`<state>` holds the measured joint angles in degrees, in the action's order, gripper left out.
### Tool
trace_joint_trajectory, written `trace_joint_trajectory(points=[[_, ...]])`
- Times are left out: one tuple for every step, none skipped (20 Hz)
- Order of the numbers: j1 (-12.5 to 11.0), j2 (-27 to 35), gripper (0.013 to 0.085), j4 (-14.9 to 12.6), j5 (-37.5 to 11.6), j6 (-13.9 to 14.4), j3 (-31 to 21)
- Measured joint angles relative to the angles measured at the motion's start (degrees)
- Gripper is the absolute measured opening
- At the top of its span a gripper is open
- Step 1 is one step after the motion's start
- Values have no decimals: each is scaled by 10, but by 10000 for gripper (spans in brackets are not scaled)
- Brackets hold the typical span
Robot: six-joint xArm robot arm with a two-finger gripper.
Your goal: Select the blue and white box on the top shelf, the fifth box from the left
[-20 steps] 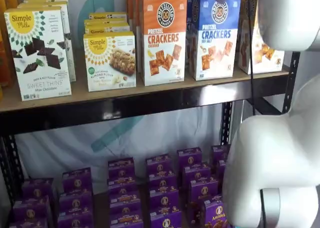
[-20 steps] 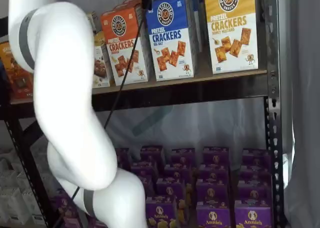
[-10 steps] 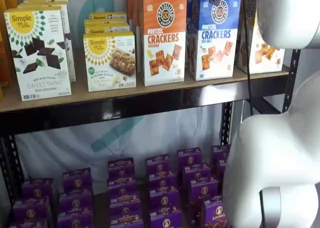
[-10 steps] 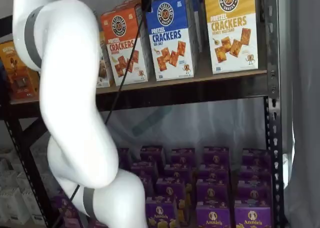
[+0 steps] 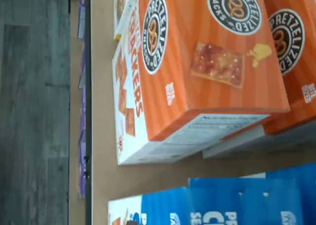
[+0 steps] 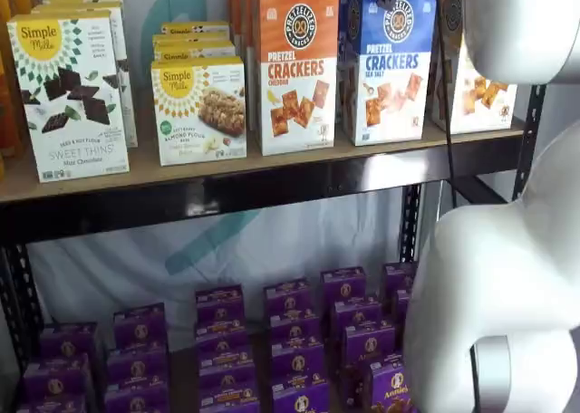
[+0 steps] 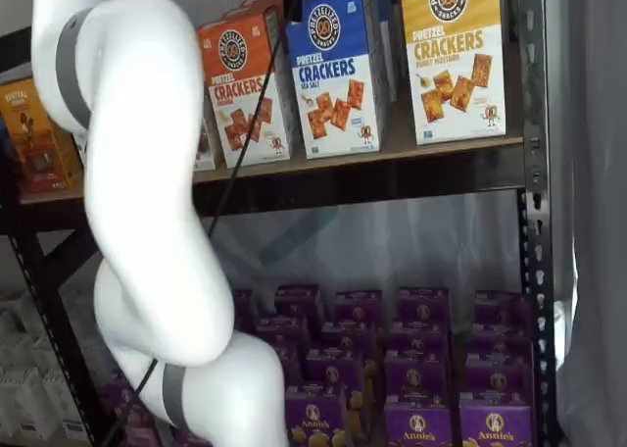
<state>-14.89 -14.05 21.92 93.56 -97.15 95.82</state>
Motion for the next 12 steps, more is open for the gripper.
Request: trace_joint_trajectory(points=[[1,1,850,-2,-4,-1,0],[2,3,850,-6,-7,-2,0],[3,6,850,-9,-7,-3,2],[3,11,850,-12,-3,-3,7],[3,15,850,-15,2,-5,11],[3,19,850,-19,4,-6,14],[3,21,850,-22,5,-7,16],[3,24,850,-25,6,-9,16],[2,26,850,-26,8,-10,18],[2,28,850,-27,9,-11,19],[1,31,850,-28,12,-13,22],[0,36,850,-29,18,-13,27]])
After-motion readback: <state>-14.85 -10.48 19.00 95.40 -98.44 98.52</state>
